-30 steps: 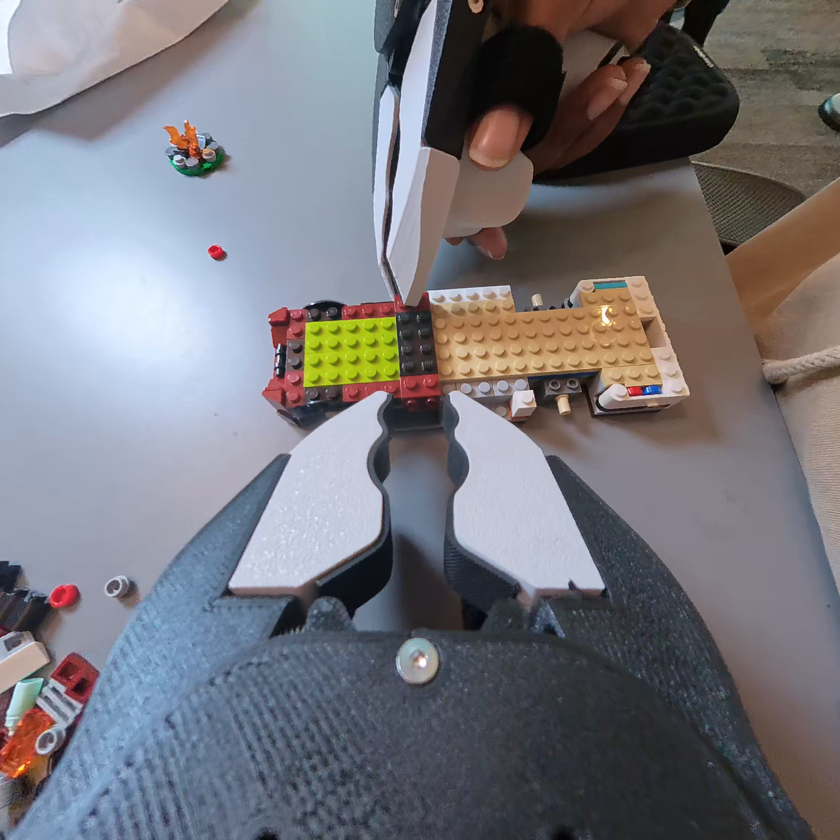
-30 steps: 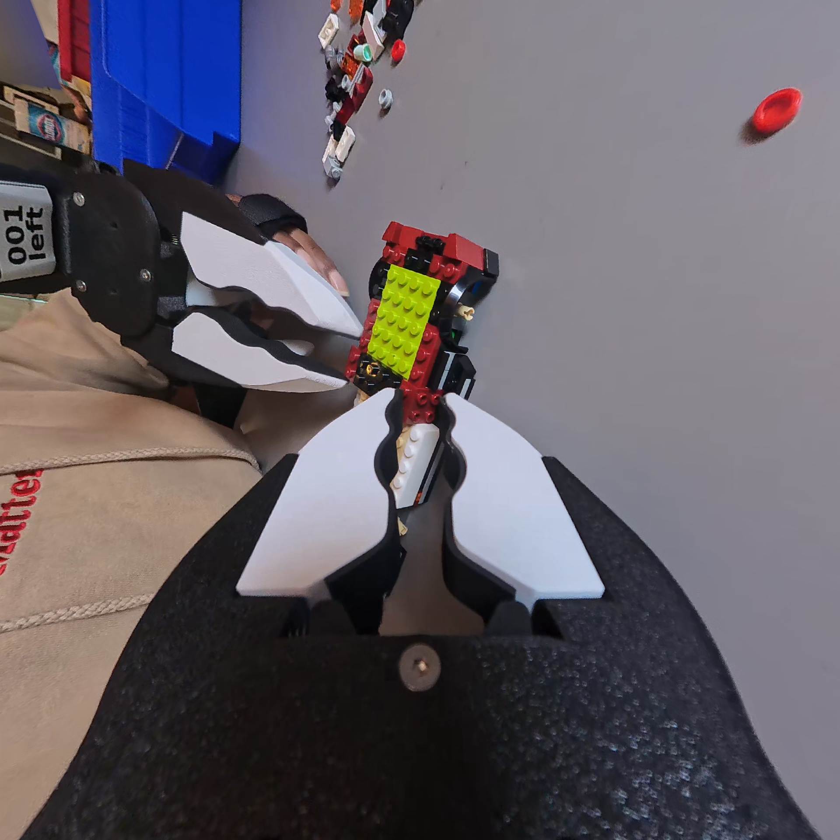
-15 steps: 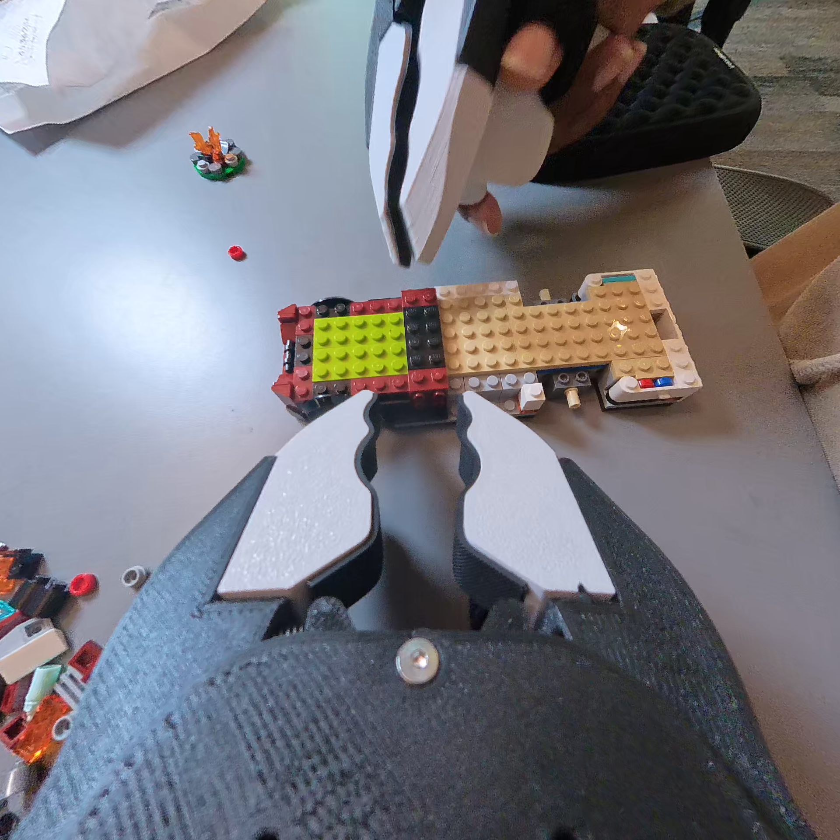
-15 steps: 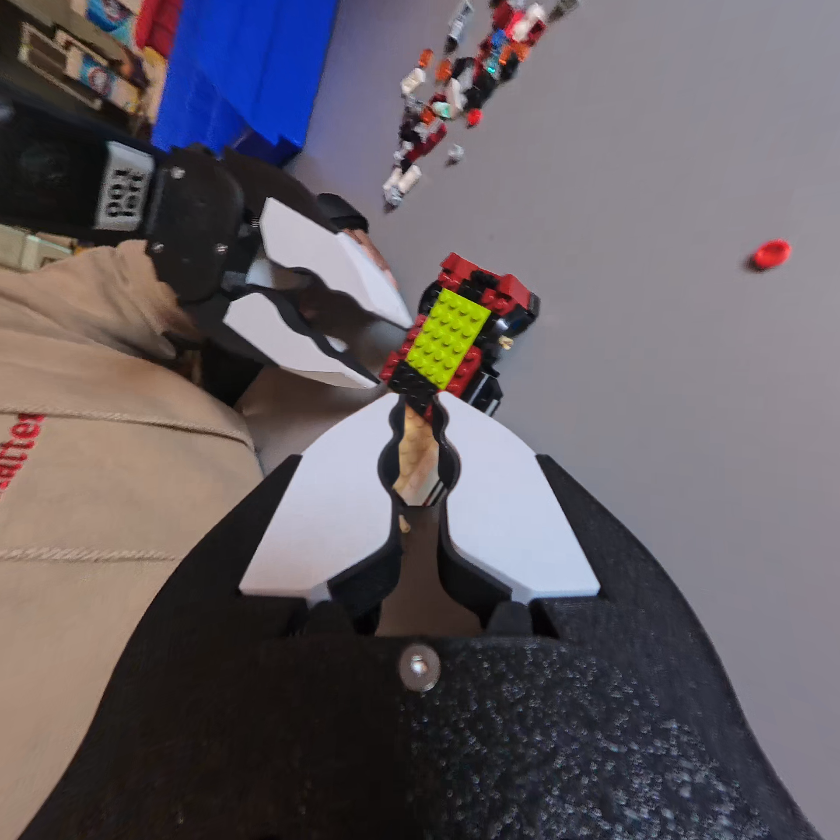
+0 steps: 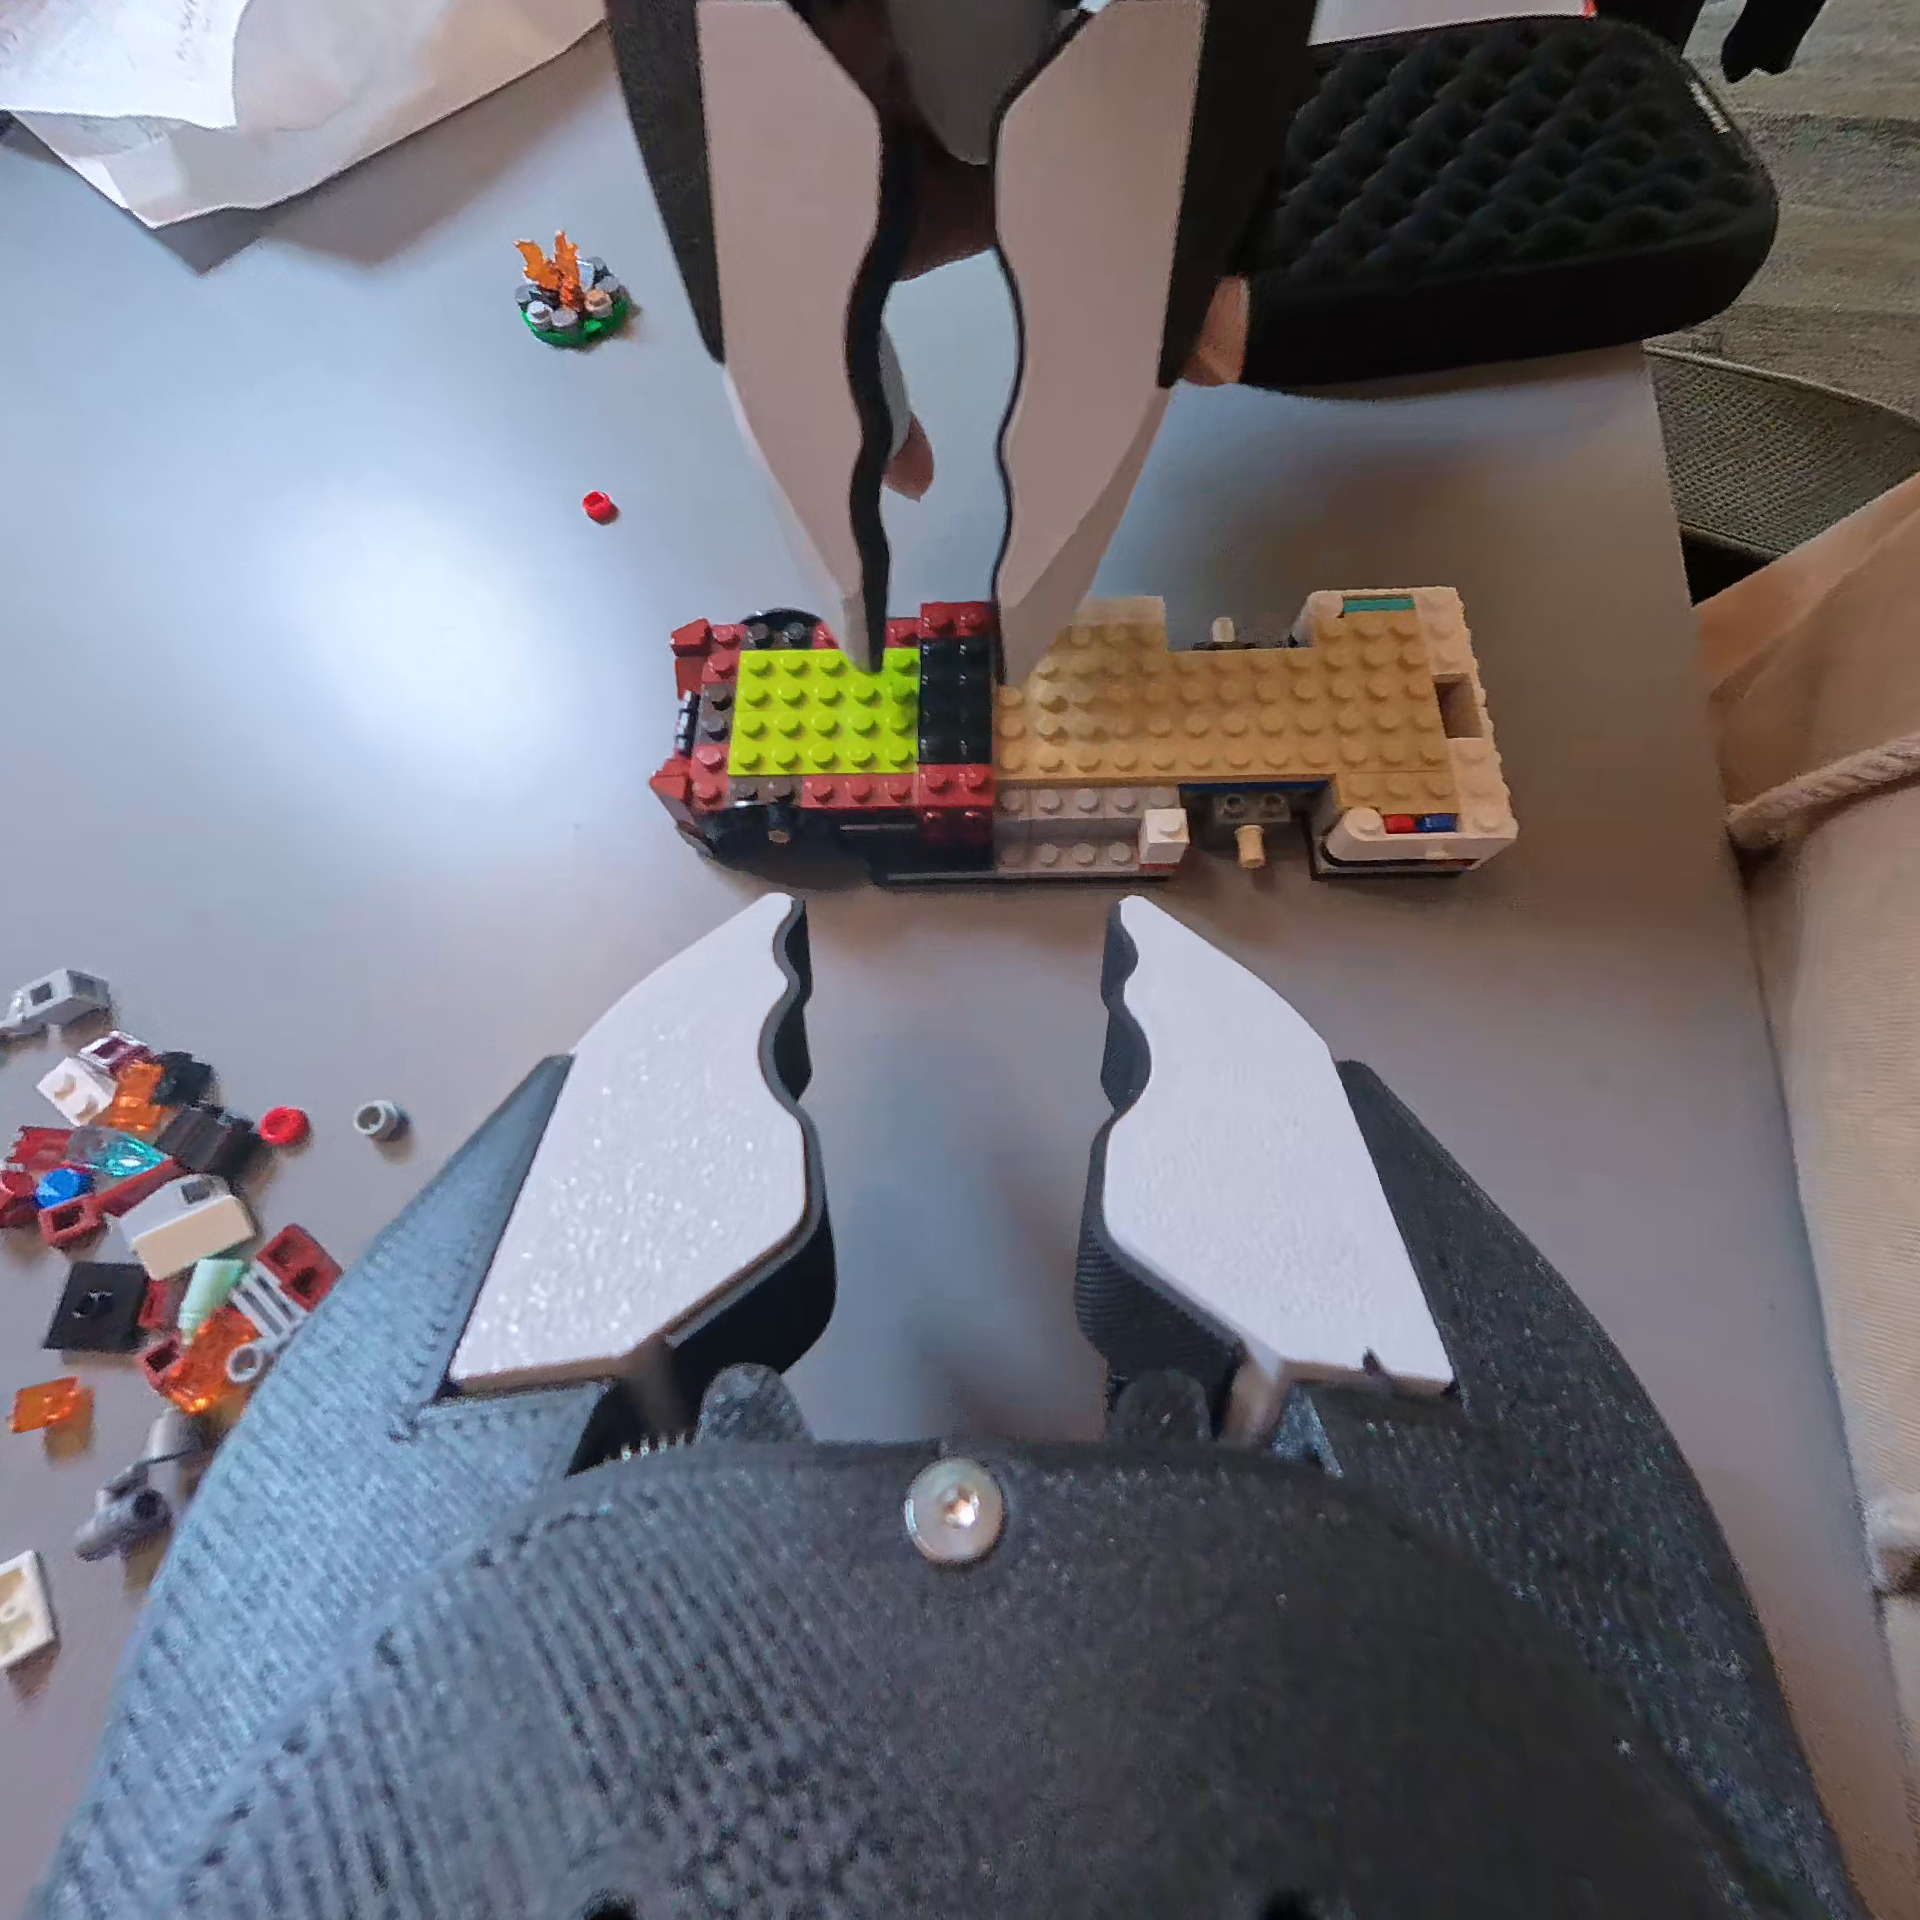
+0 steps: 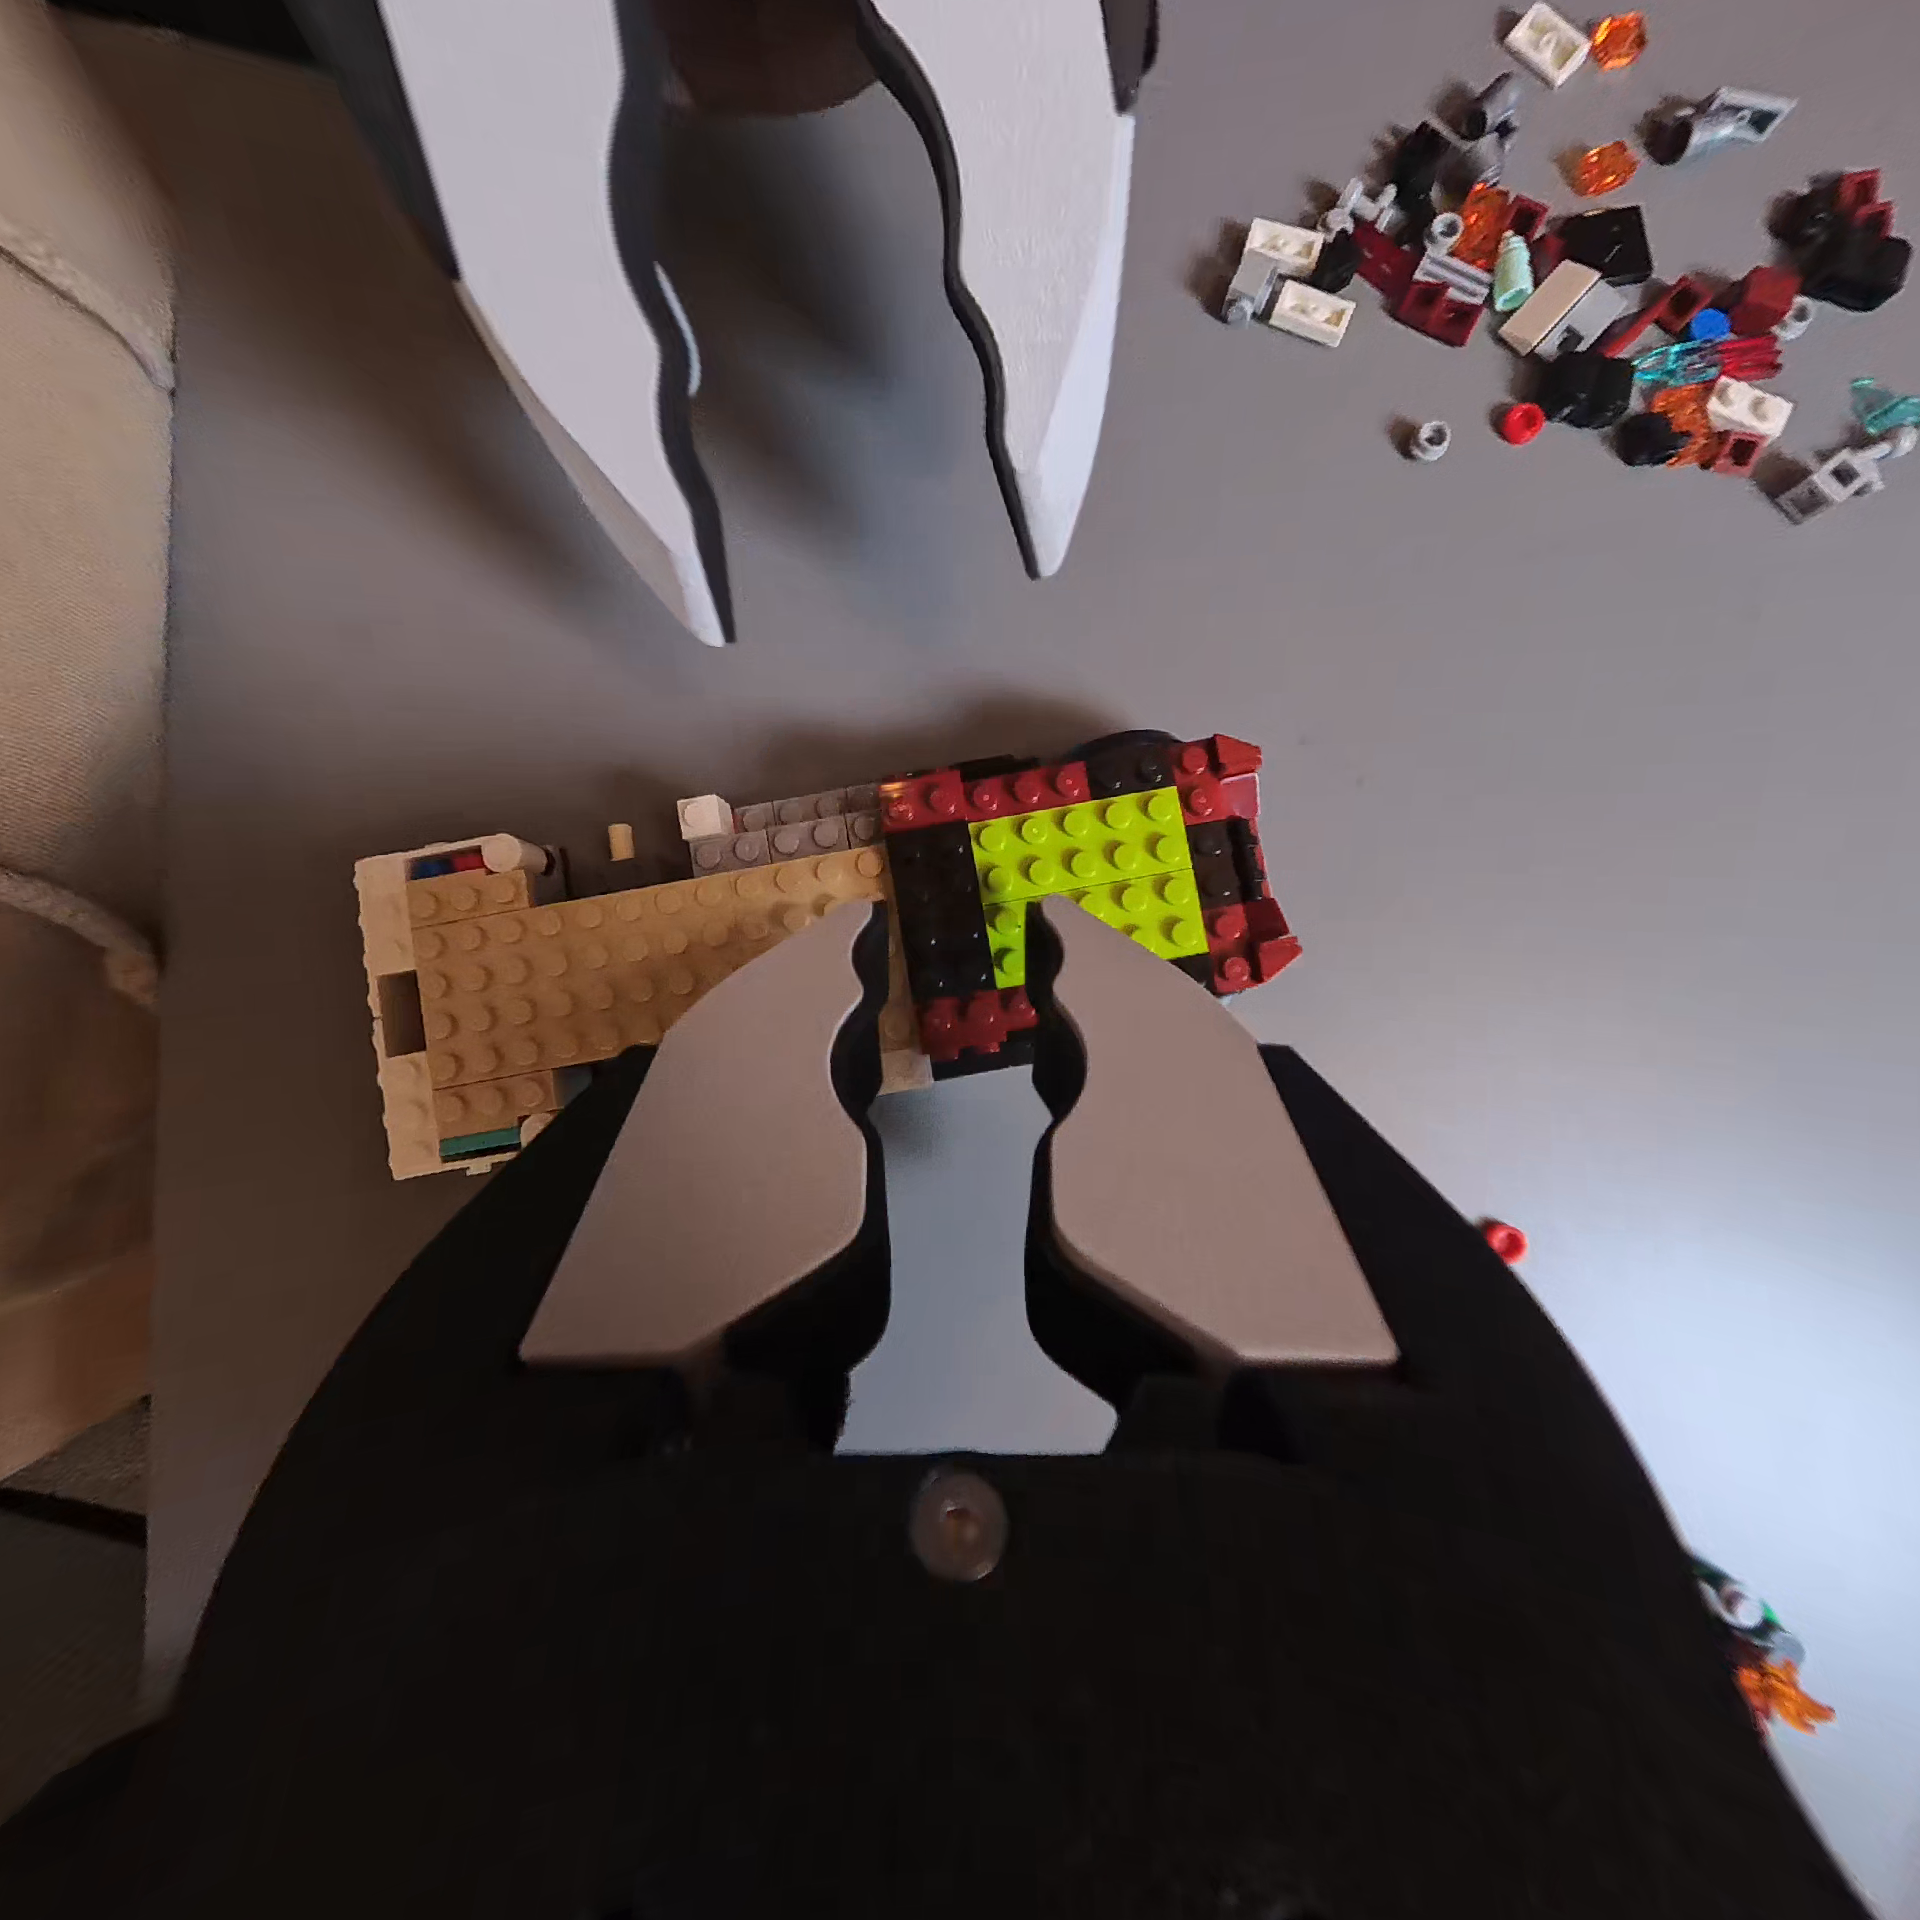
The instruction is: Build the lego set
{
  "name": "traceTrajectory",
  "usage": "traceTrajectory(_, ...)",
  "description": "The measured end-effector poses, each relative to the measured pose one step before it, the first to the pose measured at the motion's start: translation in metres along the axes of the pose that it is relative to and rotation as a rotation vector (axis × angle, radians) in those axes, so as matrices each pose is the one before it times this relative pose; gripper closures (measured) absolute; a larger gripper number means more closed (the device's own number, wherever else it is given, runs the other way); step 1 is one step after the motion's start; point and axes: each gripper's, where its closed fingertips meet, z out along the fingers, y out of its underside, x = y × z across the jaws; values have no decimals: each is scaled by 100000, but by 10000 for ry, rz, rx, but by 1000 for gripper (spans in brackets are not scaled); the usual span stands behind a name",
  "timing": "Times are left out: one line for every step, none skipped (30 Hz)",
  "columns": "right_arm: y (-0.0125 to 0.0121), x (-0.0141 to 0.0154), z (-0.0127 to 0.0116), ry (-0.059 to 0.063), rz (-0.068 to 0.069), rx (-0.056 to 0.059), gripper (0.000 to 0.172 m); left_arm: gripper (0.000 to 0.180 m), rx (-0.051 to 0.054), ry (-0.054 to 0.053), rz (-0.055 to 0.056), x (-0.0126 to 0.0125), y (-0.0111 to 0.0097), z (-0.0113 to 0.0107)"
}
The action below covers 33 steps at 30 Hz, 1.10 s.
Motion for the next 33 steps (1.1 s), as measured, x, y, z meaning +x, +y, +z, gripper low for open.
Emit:
traceTrajectory(266,62,173,-65,16,-181,148,125,-25,118,-49,551,97,-73)
traceTrajectory(230,4,129,-60,-33,-127,149,123,-44,109,-35,519,159,-12)
traceTrajectory(-30,-23,11,-32,10,43,150,121,-70,48,7,398,196,20)
traceTrajectory(-1,4,-4,-8,63,4,150,120,-66,13,33,249,212,32)
traceTrajectory(2,57,1,32,146,8,150,120,-37,15,17,178,163,35)
traceTrajectory(-11,120,5,100,165,36,150,119,5,41,-20,121,85,33)
traceTrajectory(2,174,-8,158,177,56,151,119,22,42,-42,60,19,36)
traceTrajectory(39,216,-37,173,258,39,152,118,12,21,-21,-18,-3,25)
traceTrajectory(54,307,-66,207,377,17,153,116,10,-5,17,-68,-29,10)
traceTrajectory(33,415,-87,265,437,38,153,116,34,-36,25,-108,-69,-8)
traceTrajectory(-5,509,-51,340,473,88,155,115,53,-48,-13,-143,-82,-9)
traceTrajectory(-41,410,-23,267,472,130,155,114,57,-5,-65,-71,-68,17)
traceTrajectory(-38,131,-36,85,434,122,155,112,47,17,-101,19,-56,25)
traceTrajectory(-92,-38,-92,-38,266,168,155,111,33,9,-60,79,-35,47)
traceTrajectory(-278,-52,-274,-77,113,312,154,109,-2,-19,10,87,24,39)
traceTrajectory(-326,32,-469,-63,-12,309,154,107,-28,-36,44,95,37,64)
traceTrajectory(-103,109,-561,-66,-120,125,155,106,-22,35,35,205,-3,92)
traceTrajectory(71,113,-576,-66,-204,-1,157,104,-15,117,2,343,-38,113)
traceTrajectory(152,152,-502,-18,-235,-14,160,103,-21,151,-9,383,-34,163)
traceTrajectory(263,147,-335,14,-188,-59,162,102,-52,145,13,380,27,232)
traceTrajectory(288,10,-123,-43,-98,-92,162,102,-71,140,44,355,58,276)
traceTrajectory(145,-157,59,-118,-40,-21,162,101,-121,158,66,354,141,311)
traceTrajectory(-12,-205,142,-97,-19,62,162,101,-132,191,55,366,158,309)
traceTrajectory(-10,-133,217,-36,-38,21,161,101,-88,175,25,299,108,276)
traceTrajectory(97,35,240,65,-78,-66,160,102,-45,123,18,211,52,212)
traceTrajectory(150,122,237,95,-116,-91,157,104,-20,81,37,149,33,122)
traceTrajectory(145,32,221,9,-105,-87,155,107,-2,27,60,64,25,57)
traceTrajectory(150,23,233,-27,-46,-86,154,111,-16,-22,85,-23,77,37)
traceTrajectory(160,34,216,-27,-19,-109,154,115,-47,-167,85,-253,132,20)
traceTrajectory(167,-10,174,-35,-27,-116,154,117,-57,-108,65,-203,161,24)
traceTrajectory(44,-10,72,-4,-28,-45,155,118,-22,70,-45,4,114,3)
traceTrajectory(8,81,16,67,30,-33,156,118,13,-16,-95,-128,49,-45)
traceTrajectory(16,110,-11,81,101,-26,156,118,-25,-90,-45,-243,91,-109)
